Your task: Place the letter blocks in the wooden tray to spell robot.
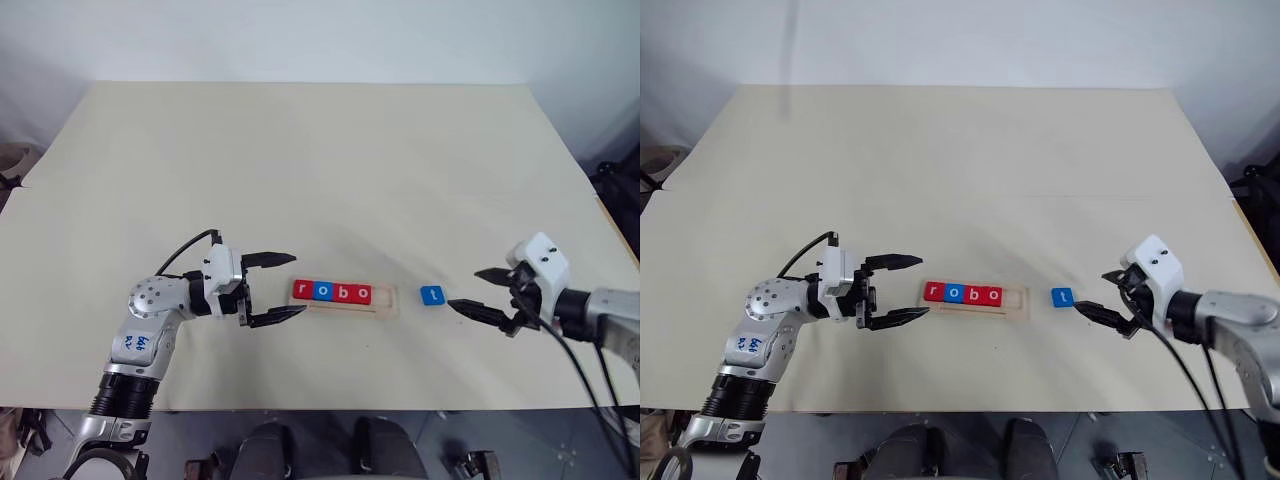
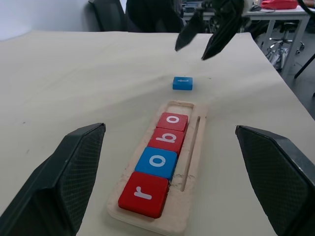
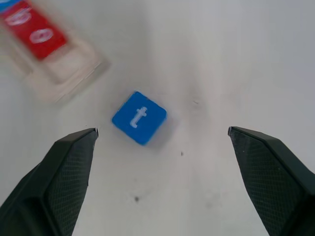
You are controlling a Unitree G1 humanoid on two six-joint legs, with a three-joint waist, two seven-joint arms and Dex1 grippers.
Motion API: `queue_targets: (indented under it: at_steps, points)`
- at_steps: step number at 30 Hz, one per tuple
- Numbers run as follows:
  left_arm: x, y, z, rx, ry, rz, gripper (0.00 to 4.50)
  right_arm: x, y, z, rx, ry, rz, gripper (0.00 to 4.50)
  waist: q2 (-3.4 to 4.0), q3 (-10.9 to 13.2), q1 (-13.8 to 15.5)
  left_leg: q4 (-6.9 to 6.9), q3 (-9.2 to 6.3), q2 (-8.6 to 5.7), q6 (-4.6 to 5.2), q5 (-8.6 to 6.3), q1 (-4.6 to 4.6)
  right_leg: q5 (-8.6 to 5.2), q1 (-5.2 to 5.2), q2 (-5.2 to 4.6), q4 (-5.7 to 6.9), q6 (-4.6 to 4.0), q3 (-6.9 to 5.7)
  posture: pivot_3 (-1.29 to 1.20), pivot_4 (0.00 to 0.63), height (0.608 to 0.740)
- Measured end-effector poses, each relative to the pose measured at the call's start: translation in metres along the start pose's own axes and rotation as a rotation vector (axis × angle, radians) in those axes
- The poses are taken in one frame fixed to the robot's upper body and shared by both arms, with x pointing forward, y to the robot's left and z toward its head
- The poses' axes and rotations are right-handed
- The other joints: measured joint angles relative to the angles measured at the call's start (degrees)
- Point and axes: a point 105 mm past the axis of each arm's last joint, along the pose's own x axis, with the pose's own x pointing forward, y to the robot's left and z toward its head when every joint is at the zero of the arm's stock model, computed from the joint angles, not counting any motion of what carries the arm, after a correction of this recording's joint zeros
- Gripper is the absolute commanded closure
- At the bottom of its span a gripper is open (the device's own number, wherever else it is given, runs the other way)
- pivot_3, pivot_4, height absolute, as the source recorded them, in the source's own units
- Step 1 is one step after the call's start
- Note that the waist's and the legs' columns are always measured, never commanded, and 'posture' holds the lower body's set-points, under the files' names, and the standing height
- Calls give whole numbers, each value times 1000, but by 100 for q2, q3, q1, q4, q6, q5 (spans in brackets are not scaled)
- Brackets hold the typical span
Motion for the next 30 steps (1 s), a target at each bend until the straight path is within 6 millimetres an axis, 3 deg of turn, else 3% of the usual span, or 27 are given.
queue_targets:
  at_steps: [4,9,13,16,23,30]
  points:
    - [0,-2,0,1,-1,4,0,15,-3,3,-130,-16,173,36,0,1,6,5,3,-2,-1,1,-1,0,0,-5,2,0,0,0,150,740]
    - [1,-5,3,20,-4,-16,0,31,-16,3,-278,24,271,36,-1,1,30,10,15,-1,-2,1,-4,0,5,-6,1,1,-9,0,150,740]
    - [0,-7,4,23,6,-34,0,44,-20,-12,-308,88,333,36,-1,1,21,11,17,-1,-3,2,-6,1,4,-6,0,1,-11,0,150,740]
    - [0,-9,7,28,5,-51,0,48,-23,-16,-351,114,356,637,-1,1,10,12,17,0,-3,2,-5,0,5,-6,2,1,-11,0,150,740]
    - [0,-12,9,28,-1,-67,0,54,-29,-14,-368,90,342,2993,-1,1,8,14,15,2,-6,3,-2,0,9,-5,5,1,-12,0,150,740]
    - [-1,-12,8,25,0,-62,0,57,-7,-10,-356,56,399,3040,0,1,10,14,10,3,-6,4,-3,0,3,-5,10,0,-10,0,150,740]
